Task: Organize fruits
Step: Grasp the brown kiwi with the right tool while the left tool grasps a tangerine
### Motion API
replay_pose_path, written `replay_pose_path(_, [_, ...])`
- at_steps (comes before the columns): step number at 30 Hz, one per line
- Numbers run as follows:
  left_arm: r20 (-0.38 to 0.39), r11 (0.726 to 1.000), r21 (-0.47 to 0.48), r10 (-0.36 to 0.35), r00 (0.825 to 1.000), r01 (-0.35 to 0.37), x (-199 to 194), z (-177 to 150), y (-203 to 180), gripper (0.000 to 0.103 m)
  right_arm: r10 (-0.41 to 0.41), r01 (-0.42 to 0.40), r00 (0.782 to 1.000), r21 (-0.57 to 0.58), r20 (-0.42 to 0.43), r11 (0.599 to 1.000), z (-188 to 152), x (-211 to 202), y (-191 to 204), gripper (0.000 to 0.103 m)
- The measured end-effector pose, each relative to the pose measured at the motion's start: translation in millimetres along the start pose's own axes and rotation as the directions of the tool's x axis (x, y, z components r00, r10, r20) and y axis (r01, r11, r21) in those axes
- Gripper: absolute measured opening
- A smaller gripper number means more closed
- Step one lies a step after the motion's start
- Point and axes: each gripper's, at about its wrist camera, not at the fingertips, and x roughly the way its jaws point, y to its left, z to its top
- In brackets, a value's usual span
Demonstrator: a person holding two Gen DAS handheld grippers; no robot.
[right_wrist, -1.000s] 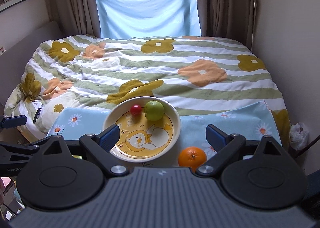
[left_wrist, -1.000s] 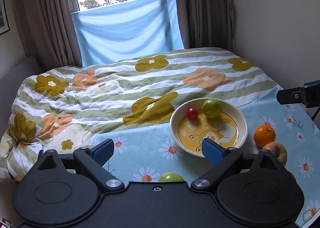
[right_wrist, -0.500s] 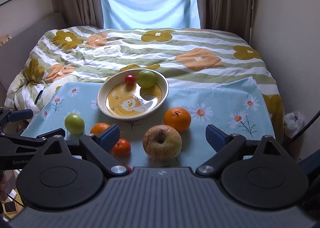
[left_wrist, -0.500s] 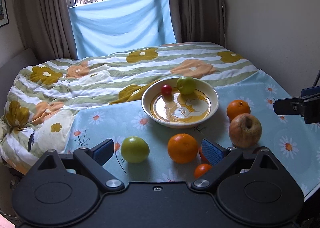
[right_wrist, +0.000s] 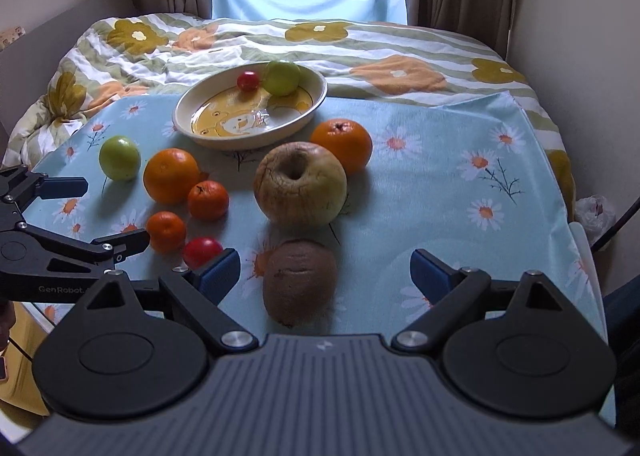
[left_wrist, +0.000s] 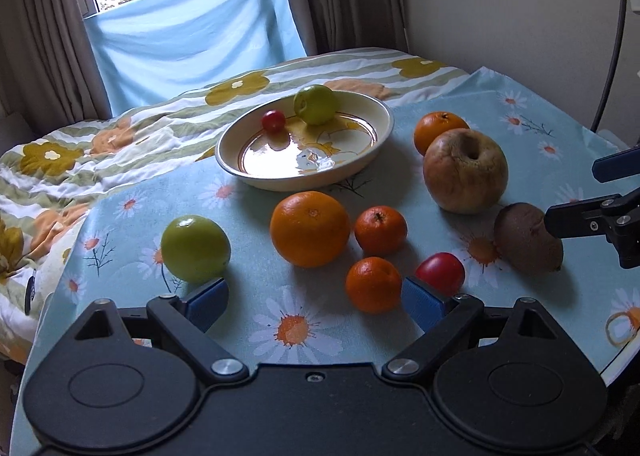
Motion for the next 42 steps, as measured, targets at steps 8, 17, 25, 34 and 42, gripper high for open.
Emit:
replay_pose_path(8, [-0.017, 0.999, 0.039, -0.034, 0.999, 0.035, 16, -8, -8, 0.083, 0.016, -0.016, 1.0, -0.011, -0.015, 1.0, -13, 15, 4, 0.103])
replay_pose_path(17, [-0.021, 0.988, 0.105, -0.108, 0.994, 0.11, 24, -9, -20, 0.058, 0.019, -0.02, 1.0, -0.046, -0.011, 0.999, -21, 27, 16, 0.1])
replay_pose_path(25, [-0.008, 0.983, 0.119, -0.14, 0.99, 0.14, 26, -8, -22, 0.04, 0.017, -0.018, 1.0, -0.046, -0.02, 0.999, -22, 38, 18, 0.09])
replay_pose_path(34, [-0.009, 0.987, 0.09, -0.133, 0.991, 0.133, 23, -12, -18, 0.04, 0.011, -0.012, 0.999, -0.028, -0.042, 1.0, -24, 46, 21, 0.08])
replay_pose_path(42, [-0.009, 0.991, 0.048, -0.128, 0.992, 0.128, 20, -17, -11, 0.04, -0.003, 0.003, 1.0, -0.011, -0.014, 1.0, -25, 50, 20, 0.072])
